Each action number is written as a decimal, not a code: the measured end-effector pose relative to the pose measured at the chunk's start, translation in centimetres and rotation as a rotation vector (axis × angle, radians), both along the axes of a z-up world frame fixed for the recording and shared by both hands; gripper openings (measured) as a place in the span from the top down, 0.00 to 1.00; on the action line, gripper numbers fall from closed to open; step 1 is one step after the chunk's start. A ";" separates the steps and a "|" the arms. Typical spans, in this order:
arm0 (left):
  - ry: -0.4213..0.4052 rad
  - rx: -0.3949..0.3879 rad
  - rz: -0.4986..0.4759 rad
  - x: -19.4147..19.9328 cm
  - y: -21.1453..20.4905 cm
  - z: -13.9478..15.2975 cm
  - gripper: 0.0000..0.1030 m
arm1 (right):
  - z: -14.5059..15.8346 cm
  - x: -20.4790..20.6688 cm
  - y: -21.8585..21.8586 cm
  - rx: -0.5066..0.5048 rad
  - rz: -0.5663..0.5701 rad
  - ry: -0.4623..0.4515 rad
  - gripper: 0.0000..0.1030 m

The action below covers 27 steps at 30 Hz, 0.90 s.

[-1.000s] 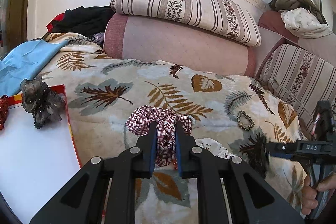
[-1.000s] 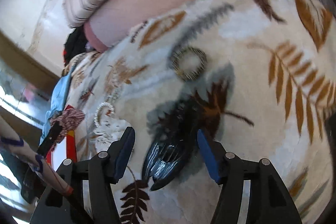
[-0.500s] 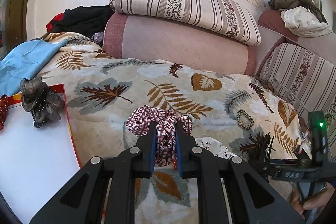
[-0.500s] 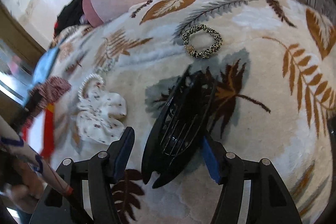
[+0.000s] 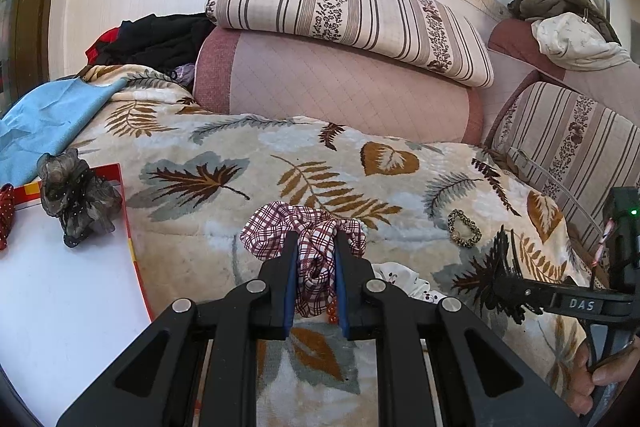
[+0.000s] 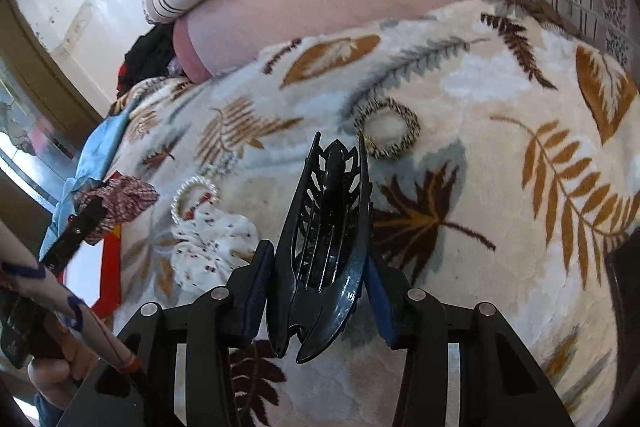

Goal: Organize jewelry

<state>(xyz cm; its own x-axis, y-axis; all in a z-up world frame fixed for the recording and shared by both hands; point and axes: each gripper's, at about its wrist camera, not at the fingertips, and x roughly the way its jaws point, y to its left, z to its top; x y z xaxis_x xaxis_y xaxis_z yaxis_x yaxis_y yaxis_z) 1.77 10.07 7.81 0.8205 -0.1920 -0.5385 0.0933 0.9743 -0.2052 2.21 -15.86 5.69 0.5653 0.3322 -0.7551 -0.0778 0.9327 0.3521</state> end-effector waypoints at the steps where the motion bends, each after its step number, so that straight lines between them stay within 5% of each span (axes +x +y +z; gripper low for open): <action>1: 0.000 -0.001 -0.003 0.0 0.0 0.0 0.86 | 0.1 -0.1 0.0 0.004 0.004 -0.005 0.53; 27: -0.045 0.069 -0.020 -0.8 -0.8 0.9 0.86 | 1.3 -0.8 2.2 0.029 0.073 -0.067 0.53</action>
<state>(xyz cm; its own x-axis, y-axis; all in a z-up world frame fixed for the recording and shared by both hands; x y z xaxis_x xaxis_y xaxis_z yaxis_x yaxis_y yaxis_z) 1.01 9.27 8.66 0.8405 -0.1723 -0.5136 0.1208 0.9838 -0.1323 1.40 -13.62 6.98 0.5877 0.3953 -0.7059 -0.1690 0.9132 0.3707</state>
